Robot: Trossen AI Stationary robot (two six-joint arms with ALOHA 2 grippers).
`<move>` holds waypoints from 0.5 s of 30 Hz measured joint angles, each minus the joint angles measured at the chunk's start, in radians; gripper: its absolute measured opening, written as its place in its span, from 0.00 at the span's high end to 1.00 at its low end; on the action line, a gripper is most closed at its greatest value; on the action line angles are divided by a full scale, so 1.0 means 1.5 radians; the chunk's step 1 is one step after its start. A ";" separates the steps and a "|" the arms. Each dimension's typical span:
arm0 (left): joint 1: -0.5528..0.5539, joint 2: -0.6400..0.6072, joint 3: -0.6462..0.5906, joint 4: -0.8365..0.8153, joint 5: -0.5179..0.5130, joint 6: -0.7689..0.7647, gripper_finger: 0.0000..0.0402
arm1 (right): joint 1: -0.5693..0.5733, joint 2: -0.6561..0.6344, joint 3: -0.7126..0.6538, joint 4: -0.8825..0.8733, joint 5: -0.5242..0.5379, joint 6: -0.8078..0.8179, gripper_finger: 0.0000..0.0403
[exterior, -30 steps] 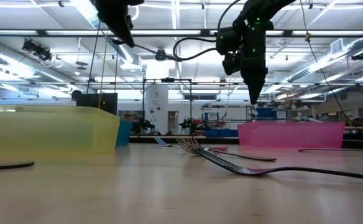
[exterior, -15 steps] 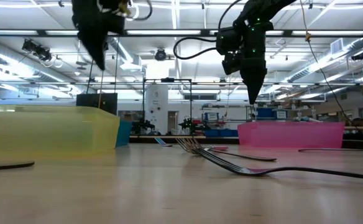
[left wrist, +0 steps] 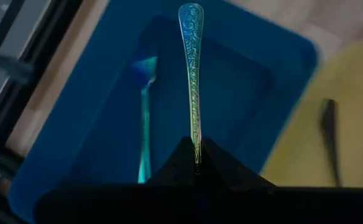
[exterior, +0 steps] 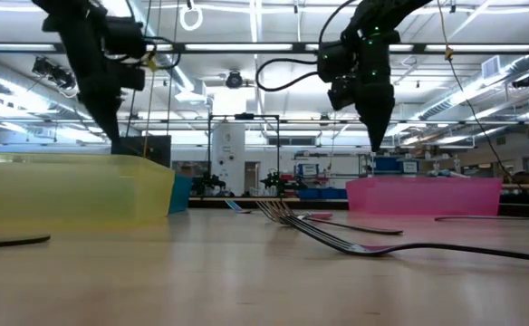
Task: Sort silverware by color (type)
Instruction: Put the blue fork into the blue bin
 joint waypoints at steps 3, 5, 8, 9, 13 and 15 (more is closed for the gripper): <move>0.037 0.002 -0.010 0.017 -0.001 -0.002 0.97 | 0.000 0.000 0.000 -0.038 0.000 0.018 0.64; 0.058 0.003 -0.010 0.018 -0.001 -0.003 0.97 | 0.000 0.000 0.000 -0.064 0.000 0.037 0.64; 0.086 0.003 -0.010 0.017 -0.001 -0.007 0.97 | 0.004 -0.009 0.000 -0.096 0.000 0.066 0.64; 0.095 0.003 -0.010 0.018 -0.001 -0.008 0.97 | 0.007 -0.014 0.000 -0.102 0.000 0.072 0.64; 0.116 0.003 -0.015 0.022 -0.001 -0.006 0.97 | 0.028 -0.045 -0.002 -0.098 0.000 0.103 0.64; 0.118 0.003 -0.023 0.026 0.000 -0.009 0.97 | 0.042 -0.063 -0.010 -0.088 0.000 0.112 0.64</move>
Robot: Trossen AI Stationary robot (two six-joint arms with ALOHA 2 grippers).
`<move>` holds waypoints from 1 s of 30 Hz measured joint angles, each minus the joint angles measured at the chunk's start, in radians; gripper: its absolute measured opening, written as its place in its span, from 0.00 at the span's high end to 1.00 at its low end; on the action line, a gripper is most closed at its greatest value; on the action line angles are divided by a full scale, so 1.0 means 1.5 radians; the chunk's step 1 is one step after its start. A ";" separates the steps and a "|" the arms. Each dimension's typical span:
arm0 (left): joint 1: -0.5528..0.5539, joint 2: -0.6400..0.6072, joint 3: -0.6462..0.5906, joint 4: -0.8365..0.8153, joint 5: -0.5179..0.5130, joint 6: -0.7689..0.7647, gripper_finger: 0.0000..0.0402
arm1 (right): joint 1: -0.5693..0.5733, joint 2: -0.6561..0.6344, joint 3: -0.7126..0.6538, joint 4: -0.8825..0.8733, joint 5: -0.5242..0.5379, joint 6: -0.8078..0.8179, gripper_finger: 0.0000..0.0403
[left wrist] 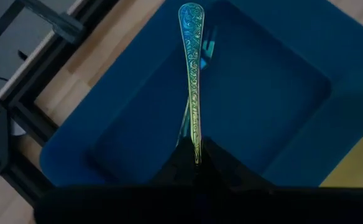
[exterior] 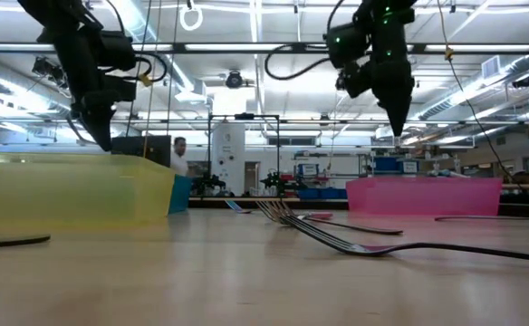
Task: Sort silverware by color (type)
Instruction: Put the blue fork into the blue bin, then put the red fork into the red bin
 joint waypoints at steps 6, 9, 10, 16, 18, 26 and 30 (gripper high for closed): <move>-0.009 0.000 0.000 0.004 0.001 -0.001 0.97 | 0.046 -0.053 -0.063 0.123 -0.001 0.005 0.64; -0.009 0.000 0.000 0.004 0.001 -0.002 0.97 | 0.062 -0.063 -0.095 0.191 -0.008 -0.021 0.64; -0.009 0.000 0.000 0.004 0.006 -0.002 0.97 | 0.065 -0.064 -0.104 0.211 -0.019 -0.038 0.64; -0.009 0.005 0.000 0.002 0.022 -0.001 0.96 | 0.078 -0.044 -0.131 0.316 -0.144 -0.143 0.64; -0.009 0.018 0.000 0.002 0.021 -0.001 0.93 | 0.079 -0.031 -0.138 0.345 -0.186 -0.176 0.64; -0.009 0.105 0.000 0.002 0.021 0.000 0.85 | 0.080 0.025 -0.144 0.376 -0.228 -0.221 0.64; -0.009 0.118 0.001 0.002 0.021 0.005 0.83 | 0.080 0.042 -0.144 0.375 -0.232 -0.239 0.64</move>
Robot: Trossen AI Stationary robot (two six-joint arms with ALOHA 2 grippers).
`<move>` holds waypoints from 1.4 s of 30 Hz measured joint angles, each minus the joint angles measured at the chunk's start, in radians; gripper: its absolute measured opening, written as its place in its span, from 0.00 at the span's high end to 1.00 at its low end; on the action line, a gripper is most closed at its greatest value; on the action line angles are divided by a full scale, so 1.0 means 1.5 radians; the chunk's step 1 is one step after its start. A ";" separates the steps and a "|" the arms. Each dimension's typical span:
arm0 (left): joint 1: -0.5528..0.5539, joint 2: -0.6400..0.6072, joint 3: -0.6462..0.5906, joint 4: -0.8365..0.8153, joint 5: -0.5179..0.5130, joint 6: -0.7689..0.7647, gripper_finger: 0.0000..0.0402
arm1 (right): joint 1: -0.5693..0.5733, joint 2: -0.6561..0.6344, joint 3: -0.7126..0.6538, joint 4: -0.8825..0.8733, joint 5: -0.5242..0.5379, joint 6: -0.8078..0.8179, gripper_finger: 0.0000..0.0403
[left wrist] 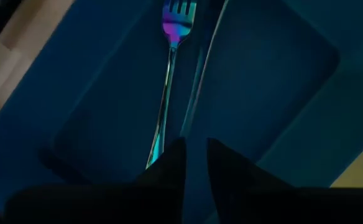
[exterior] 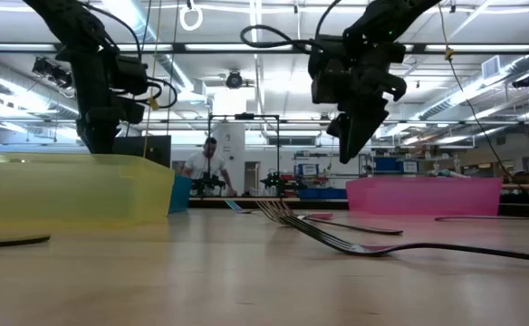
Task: Sort silverware by color (type)
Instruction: Put the red fork into the red bin
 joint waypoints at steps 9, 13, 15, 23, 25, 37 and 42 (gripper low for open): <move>-0.022 -0.001 0.049 -0.006 0.029 -0.014 0.78 | 0.016 0.025 0.000 0.082 -0.027 -0.070 0.64; -0.058 -0.002 0.078 0.024 0.041 -0.029 0.79 | 0.042 0.056 0.000 0.138 -0.031 -0.080 0.64; -0.076 -0.002 0.087 0.049 0.040 -0.030 0.79 | 0.056 0.073 0.000 0.148 -0.031 -0.106 0.64; -0.127 -0.002 0.094 0.097 0.040 -0.031 0.79 | 0.098 0.125 0.000 0.158 0.002 -0.225 0.64; -0.136 -0.002 0.094 0.097 0.040 -0.040 0.79 | 0.105 0.134 0.000 0.176 0.030 -0.231 0.64; -0.176 -0.001 0.094 0.098 0.040 -0.083 0.79 | 0.126 0.167 0.001 0.202 0.051 -0.237 0.64; -0.176 -0.001 0.094 0.100 0.040 -0.083 0.79 | 0.133 0.183 0.001 0.207 0.063 -0.246 0.64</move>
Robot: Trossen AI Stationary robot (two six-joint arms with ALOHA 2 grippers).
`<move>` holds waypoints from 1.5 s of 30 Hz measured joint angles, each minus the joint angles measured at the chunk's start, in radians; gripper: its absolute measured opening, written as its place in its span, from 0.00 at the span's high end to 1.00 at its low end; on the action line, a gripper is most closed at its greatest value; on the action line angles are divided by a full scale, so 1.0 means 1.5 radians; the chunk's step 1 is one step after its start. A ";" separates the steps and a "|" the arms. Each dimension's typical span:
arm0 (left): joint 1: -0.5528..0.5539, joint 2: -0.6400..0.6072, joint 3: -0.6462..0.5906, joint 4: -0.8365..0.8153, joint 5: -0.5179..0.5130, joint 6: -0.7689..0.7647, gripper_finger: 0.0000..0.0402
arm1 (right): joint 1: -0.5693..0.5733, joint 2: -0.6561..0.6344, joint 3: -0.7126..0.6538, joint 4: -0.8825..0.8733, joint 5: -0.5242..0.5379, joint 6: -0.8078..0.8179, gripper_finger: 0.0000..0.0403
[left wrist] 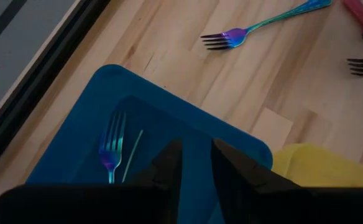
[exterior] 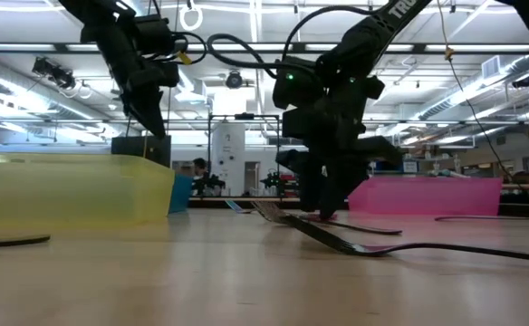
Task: Sort silverware by color (type)
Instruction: Put the red fork into the red bin
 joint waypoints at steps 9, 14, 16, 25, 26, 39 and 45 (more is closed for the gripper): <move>0.000 0.000 0.000 0.007 0.000 0.001 0.79 | 0.002 0.007 0.003 -0.012 0.029 0.002 0.72; 0.001 0.000 0.000 0.017 0.000 0.001 0.79 | 0.002 0.004 0.002 -0.019 0.022 0.001 0.86; 0.001 0.000 0.000 0.017 0.000 0.001 0.79 | 0.000 0.004 0.002 -0.021 0.020 0.001 0.86; 0.001 0.000 0.000 0.017 0.000 0.001 0.79 | -0.014 -0.054 -0.002 -0.062 0.027 0.018 0.86; 0.001 0.000 0.000 0.017 0.000 0.001 0.79 | -0.017 -0.073 -0.002 -0.070 0.031 0.020 0.86; 0.001 0.000 0.000 0.017 0.000 0.006 0.79 | -0.096 -0.323 -0.001 -0.166 0.138 0.044 0.86; 0.001 0.000 0.000 0.017 0.000 0.008 0.79 | -0.213 -0.413 0.000 -0.220 0.138 0.060 0.86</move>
